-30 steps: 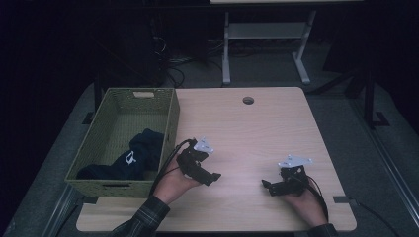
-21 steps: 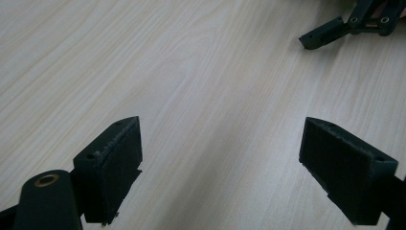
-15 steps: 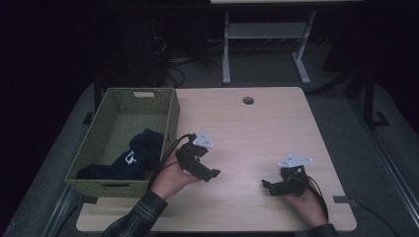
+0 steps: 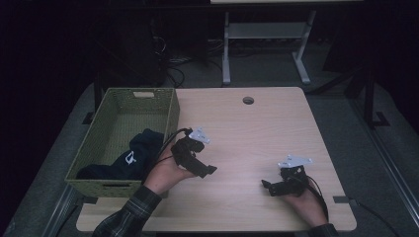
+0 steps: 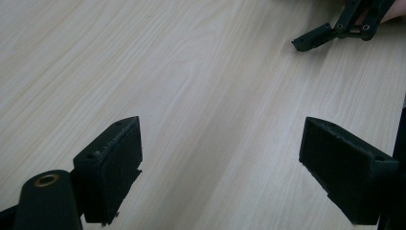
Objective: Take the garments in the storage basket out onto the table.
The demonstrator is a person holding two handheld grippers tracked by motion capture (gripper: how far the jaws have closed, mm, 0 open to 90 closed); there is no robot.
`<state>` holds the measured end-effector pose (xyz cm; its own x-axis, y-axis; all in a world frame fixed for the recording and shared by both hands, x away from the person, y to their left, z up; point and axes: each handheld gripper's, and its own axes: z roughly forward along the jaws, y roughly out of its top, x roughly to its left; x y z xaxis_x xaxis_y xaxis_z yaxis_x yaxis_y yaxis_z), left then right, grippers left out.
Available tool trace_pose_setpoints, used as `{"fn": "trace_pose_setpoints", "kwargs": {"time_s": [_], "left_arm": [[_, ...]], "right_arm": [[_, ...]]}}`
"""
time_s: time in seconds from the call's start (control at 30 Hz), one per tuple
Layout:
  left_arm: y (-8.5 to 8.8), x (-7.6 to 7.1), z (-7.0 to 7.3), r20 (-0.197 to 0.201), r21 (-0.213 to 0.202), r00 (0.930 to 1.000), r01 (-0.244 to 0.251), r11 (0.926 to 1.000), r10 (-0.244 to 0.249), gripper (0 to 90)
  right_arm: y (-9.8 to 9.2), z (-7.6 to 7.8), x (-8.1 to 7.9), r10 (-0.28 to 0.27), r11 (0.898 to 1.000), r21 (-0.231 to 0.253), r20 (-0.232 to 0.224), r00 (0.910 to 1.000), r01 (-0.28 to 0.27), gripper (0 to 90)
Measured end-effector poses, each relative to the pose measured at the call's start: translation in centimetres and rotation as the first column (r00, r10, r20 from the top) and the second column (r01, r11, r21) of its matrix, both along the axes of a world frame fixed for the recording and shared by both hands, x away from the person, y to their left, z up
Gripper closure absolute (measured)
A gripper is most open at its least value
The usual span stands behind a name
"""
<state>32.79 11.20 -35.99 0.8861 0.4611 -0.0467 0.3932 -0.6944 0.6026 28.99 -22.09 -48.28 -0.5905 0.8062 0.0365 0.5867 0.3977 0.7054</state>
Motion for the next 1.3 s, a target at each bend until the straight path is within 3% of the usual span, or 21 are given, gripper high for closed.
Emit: {"fn": "trace_pose_setpoints", "kwargs": {"time_s": [0.47,1.3], "left_arm": [[1.5,0.2,1.5,0.006,0.019,0.9998,-0.018,0.9997,0.018,14.5],[6.0,0.2,3.9,0.052,0.023,0.9932,-0.106,0.9941,0.104,14.5]], "right_arm": [[0.0,0.0,0.0,0.001,1.0,0.001,0.0,1.0,-0.001,2.5],[0.0,0.0,0.0,0.001,1.0,0.0,0.0,1.0,-0.001,2.5]]}}
